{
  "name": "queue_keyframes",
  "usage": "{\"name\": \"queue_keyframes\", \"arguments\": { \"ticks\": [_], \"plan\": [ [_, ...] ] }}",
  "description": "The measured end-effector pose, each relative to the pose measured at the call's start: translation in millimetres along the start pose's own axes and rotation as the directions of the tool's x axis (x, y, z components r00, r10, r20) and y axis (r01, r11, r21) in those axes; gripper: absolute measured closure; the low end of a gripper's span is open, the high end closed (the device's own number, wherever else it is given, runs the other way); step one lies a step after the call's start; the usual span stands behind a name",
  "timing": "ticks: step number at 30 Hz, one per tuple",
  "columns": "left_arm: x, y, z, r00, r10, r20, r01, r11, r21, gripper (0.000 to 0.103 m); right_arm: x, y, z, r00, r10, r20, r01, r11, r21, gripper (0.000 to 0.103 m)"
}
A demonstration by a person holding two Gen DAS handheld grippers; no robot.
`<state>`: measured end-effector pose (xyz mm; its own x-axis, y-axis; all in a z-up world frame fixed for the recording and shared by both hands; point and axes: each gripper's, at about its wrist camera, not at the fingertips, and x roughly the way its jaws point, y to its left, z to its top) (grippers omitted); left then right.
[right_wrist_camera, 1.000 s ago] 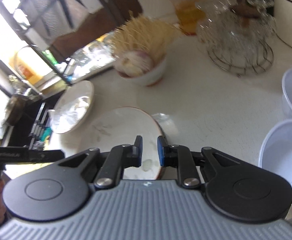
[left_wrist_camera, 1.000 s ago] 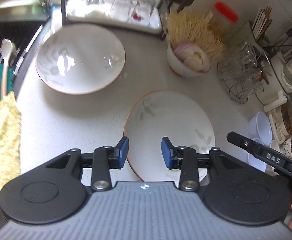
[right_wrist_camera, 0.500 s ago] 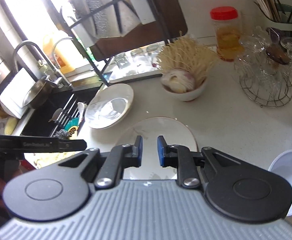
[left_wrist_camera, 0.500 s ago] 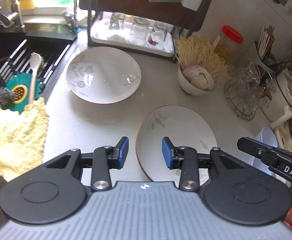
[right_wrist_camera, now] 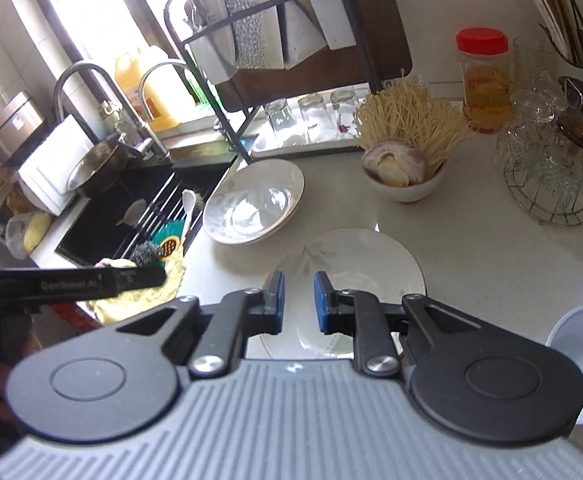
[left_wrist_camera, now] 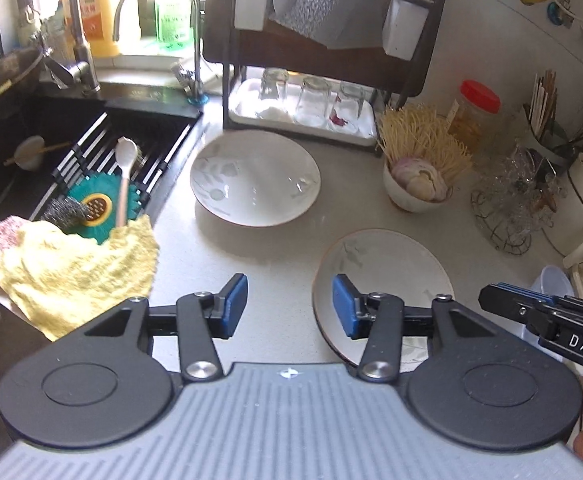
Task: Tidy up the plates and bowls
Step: 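Move both grippers to the white bowl beside the dish rack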
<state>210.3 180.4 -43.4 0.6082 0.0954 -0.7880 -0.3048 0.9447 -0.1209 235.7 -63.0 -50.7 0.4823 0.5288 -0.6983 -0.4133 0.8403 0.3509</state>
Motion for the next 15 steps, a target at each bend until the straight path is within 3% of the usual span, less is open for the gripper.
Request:
{"name": "queue_keyframes", "arguments": {
  "ticks": [15],
  "plan": [
    [5.1,31.5,2.4,1.000,-0.017,-0.022,0.017,1.000,-0.026,0.041,17.7,28.9,0.4,1.000,-0.014,0.001,0.014,1.000,-0.009,0.083]
  ]
}}
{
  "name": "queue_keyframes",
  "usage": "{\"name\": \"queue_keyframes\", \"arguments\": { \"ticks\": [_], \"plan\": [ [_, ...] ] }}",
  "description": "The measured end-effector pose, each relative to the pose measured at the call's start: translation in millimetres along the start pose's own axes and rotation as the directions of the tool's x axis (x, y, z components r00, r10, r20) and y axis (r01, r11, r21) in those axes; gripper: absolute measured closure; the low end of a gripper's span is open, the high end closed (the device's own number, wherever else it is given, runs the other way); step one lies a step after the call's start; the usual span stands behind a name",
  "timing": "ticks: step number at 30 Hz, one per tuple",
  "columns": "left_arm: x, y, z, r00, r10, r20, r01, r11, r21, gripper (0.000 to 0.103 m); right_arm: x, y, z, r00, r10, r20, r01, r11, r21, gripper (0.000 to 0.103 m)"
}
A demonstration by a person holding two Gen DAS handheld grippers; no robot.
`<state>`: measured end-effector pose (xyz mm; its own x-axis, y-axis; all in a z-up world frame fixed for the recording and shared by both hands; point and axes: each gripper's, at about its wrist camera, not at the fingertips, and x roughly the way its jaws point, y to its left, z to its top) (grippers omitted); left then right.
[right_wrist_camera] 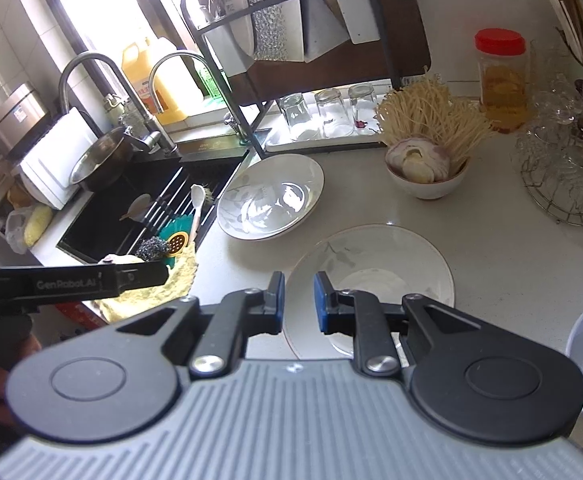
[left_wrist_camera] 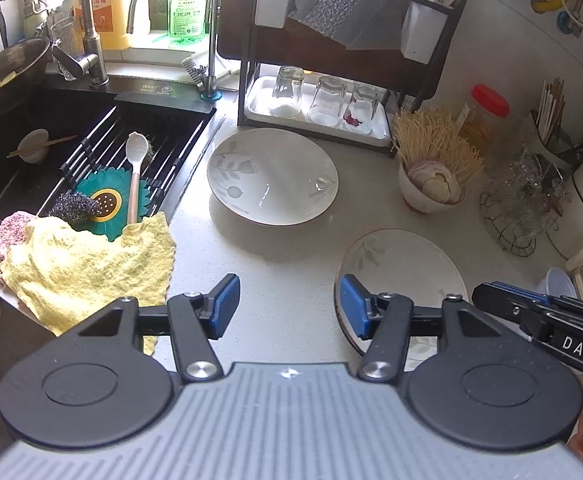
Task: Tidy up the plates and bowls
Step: 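Move both grippers to the white bowl beside the dish rack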
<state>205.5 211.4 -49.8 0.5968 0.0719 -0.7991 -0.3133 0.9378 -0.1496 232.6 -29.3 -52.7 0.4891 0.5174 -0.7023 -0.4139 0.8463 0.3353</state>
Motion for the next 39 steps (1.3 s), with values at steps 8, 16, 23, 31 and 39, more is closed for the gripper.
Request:
{"name": "queue_keyframes", "arguments": {
  "ticks": [8,16,23,31,39],
  "plan": [
    [18.2,26.1,24.1,0.999,-0.047,-0.015,0.047,0.999,0.020,0.042,20.0,13.5,10.7,0.999,-0.047,0.016,0.046,0.997,0.067,0.083],
    [50.7,60.7,53.0,0.995,-0.099,-0.006,0.099,0.994,0.051,0.041,43.2,27.7,29.0,0.995,-0.059,0.075,0.052,0.995,0.089,0.083],
    [96.9,92.3,74.5,0.993,-0.110,-0.050,0.112,0.993,0.039,0.041,76.2,25.3,48.2,0.994,-0.082,0.069,0.071,0.986,0.148,0.046],
    [151.6,117.5,98.0,0.981,-0.153,-0.120,0.155,0.988,0.006,0.041,138.6,24.2,61.8,0.994,-0.109,-0.001,0.107,0.975,0.192,0.046],
    [195.7,137.3,109.3,0.956,-0.220,-0.192,0.227,0.974,0.013,0.042,196.7,21.3,69.8,0.984,-0.155,-0.082,0.171,0.954,0.245,0.047]
  ]
}}
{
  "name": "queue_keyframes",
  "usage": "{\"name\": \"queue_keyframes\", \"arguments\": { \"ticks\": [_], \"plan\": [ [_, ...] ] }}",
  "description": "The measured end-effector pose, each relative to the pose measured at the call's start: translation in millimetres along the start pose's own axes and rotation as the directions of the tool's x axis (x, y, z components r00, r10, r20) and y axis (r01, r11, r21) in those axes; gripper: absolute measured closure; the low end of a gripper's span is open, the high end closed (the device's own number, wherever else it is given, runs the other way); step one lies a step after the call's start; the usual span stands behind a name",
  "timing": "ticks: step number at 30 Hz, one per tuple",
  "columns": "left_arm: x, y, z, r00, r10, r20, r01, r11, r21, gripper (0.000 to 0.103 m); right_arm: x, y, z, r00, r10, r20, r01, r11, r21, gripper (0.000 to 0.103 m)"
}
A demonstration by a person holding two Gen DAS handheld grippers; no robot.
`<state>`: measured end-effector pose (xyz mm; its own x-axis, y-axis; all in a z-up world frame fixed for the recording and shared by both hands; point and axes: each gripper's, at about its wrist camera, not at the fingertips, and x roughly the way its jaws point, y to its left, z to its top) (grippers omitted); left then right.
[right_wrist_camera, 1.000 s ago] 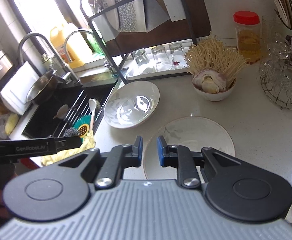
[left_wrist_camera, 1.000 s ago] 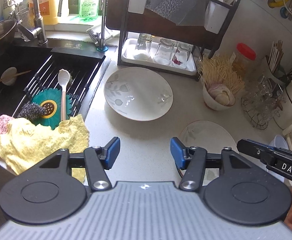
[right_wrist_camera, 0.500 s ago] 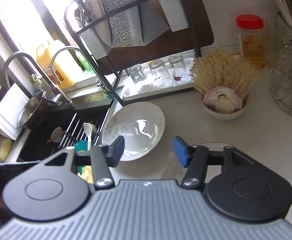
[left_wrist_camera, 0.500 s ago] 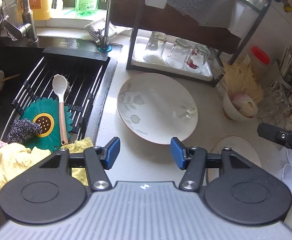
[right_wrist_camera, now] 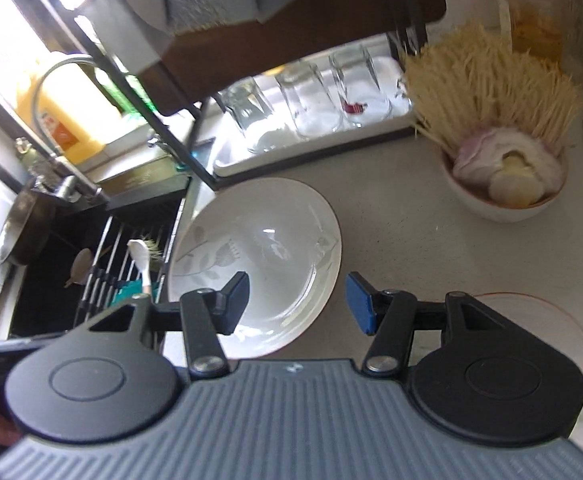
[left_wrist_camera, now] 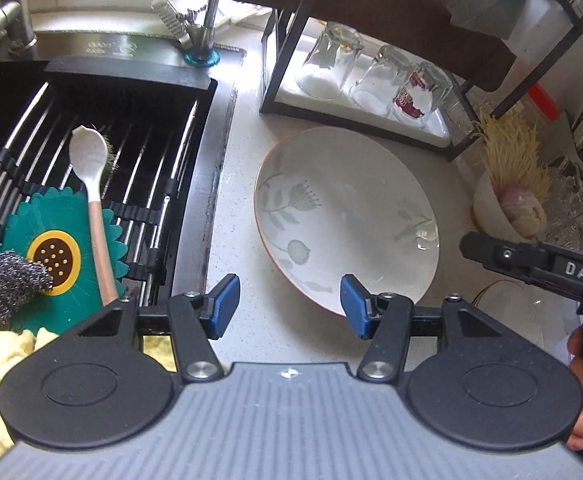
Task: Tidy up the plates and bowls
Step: 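Move both grippers to the white bowl beside the dish rack, then close both grippers on the rim of the white bowl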
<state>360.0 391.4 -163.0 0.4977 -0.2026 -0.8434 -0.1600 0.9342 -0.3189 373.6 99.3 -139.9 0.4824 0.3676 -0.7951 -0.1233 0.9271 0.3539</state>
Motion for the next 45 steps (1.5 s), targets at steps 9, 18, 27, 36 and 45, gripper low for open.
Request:
{"name": "queue_keyframes", "arguments": {
  "ticks": [9,18,27,36,45],
  "plan": [
    [26.3,15.8,26.1,0.999,-0.049,0.009,0.049,0.998,0.027,0.042,38.4,2.5,13.3,0.996,-0.084,-0.031,0.085,0.996,0.025,0.047],
    [58.7,32.6,38.6,0.994,-0.104,-0.040,0.105,0.994,0.024,0.046,63.5,-2.5,11.2,0.990,-0.131,-0.057,0.135,0.988,0.076,0.048],
    [73.4,34.0,49.5,0.986,-0.159,-0.057,0.162,0.985,0.062,0.056,72.8,-2.3,13.3,0.985,-0.164,-0.050,0.169,0.980,0.106,0.052],
    [82.2,36.8,55.2,0.982,-0.175,-0.068,0.180,0.980,0.087,0.082,79.7,2.4,10.7,0.983,-0.176,-0.048,0.179,0.980,0.083,0.074],
    [87.2,42.7,61.1,0.972,-0.221,-0.078,0.228,0.968,0.108,0.087,79.6,-4.1,11.4,0.989,-0.149,-0.003,0.149,0.985,0.085,0.078]
  ]
}}
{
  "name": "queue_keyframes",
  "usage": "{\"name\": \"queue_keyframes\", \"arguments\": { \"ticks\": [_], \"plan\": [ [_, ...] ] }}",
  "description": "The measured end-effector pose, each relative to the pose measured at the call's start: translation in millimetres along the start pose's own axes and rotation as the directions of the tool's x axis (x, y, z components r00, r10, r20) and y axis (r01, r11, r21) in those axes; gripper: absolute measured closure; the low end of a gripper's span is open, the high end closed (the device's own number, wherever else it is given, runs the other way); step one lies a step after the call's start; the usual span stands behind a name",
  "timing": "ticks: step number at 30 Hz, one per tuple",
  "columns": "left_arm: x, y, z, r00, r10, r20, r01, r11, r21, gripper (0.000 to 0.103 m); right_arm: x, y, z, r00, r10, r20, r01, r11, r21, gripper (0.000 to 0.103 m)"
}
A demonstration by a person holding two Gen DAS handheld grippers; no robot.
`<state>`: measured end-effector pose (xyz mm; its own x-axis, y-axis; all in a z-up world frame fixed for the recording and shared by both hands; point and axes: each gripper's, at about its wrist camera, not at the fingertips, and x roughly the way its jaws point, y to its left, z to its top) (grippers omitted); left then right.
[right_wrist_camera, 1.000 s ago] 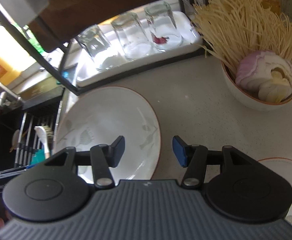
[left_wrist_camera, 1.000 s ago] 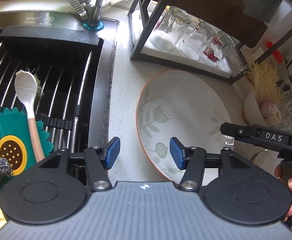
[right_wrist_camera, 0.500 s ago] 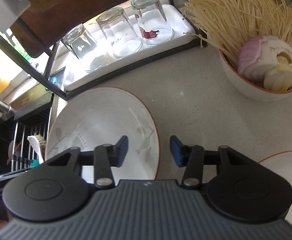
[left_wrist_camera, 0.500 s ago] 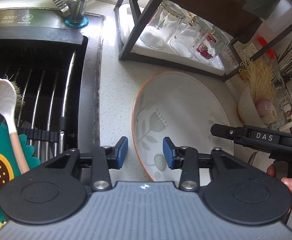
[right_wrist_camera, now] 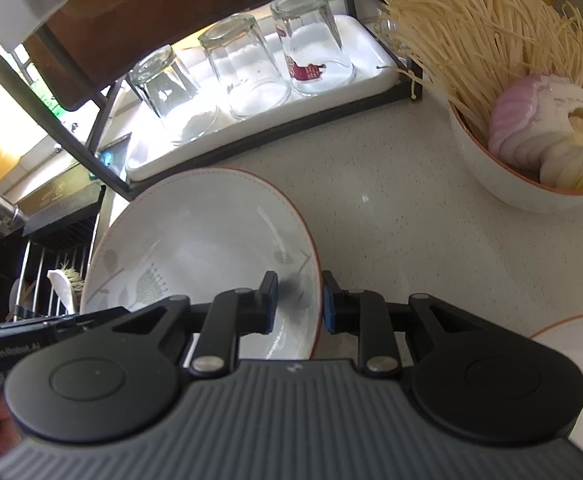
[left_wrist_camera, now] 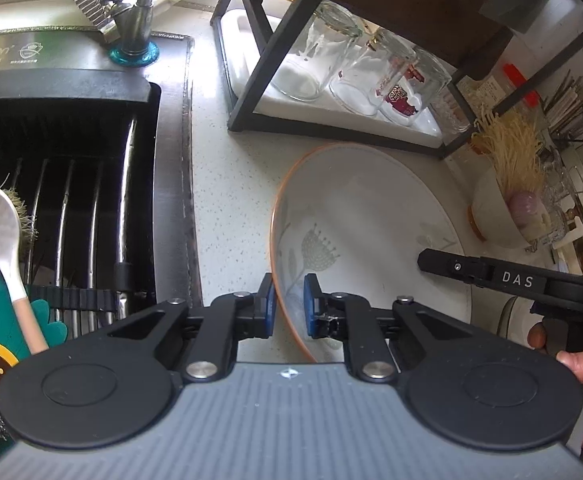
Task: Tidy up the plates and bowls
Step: 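Close both grippers on the rim of the white bowl, then lift the white bowl with both grippers and carry it toward the stacked bowl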
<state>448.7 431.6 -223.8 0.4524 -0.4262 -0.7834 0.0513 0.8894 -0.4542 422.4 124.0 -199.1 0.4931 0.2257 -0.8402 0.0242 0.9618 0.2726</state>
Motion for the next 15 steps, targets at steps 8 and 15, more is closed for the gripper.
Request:
{"name": "queue_keyframes", "arguments": {
  "ticks": [8,15],
  "plan": [
    [-3.6,4.3,-0.8,1.000,-0.014,-0.018,0.013,0.999,-0.038,0.088,-6.7,0.6,-0.6,1.000,0.020,-0.010,-0.020,1.000,0.001,0.080],
    [-17.1,5.4,-6.0,0.999,-0.044,-0.027,0.042,0.995,-0.085,0.088,-21.8,1.4,-3.0,0.998,0.056,0.011,-0.056,0.998,-0.023,0.080]
  ]
}}
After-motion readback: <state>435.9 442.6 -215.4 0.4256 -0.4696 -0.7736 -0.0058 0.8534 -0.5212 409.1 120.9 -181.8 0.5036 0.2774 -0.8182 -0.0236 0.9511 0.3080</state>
